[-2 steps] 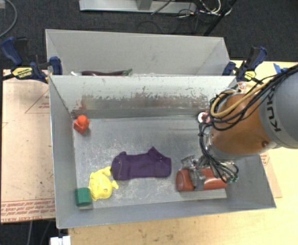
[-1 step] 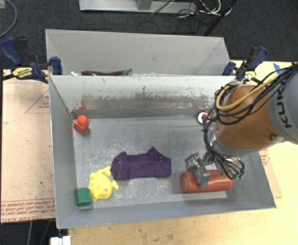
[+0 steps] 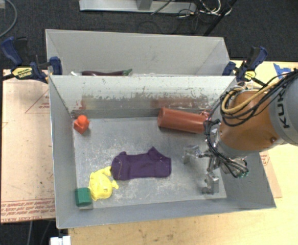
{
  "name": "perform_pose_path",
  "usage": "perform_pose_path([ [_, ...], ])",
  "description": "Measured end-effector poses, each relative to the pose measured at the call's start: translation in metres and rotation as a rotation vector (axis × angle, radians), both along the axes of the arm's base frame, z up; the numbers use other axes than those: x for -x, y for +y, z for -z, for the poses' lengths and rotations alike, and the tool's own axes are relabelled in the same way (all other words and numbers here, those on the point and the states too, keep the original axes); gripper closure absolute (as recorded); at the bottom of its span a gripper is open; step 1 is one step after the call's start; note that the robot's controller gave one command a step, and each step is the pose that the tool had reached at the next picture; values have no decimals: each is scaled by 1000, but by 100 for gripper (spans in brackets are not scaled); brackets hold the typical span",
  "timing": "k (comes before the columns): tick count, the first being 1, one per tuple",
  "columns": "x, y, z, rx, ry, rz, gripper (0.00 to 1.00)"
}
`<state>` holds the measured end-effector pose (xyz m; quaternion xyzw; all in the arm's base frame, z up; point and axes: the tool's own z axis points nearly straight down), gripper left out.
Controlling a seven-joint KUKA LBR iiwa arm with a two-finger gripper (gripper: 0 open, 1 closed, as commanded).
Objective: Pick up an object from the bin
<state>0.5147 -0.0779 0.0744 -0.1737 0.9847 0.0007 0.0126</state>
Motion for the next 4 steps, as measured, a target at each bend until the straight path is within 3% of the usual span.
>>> perform_pose_path([
  [1,0,-3,5,0,1,-4,0],
  [2,-60,57,4,2,-6,-205,100],
  [3,-59,57,4,3,-4,-205,0],
  [4,-59,57,4,3,-5,-204,0],
])
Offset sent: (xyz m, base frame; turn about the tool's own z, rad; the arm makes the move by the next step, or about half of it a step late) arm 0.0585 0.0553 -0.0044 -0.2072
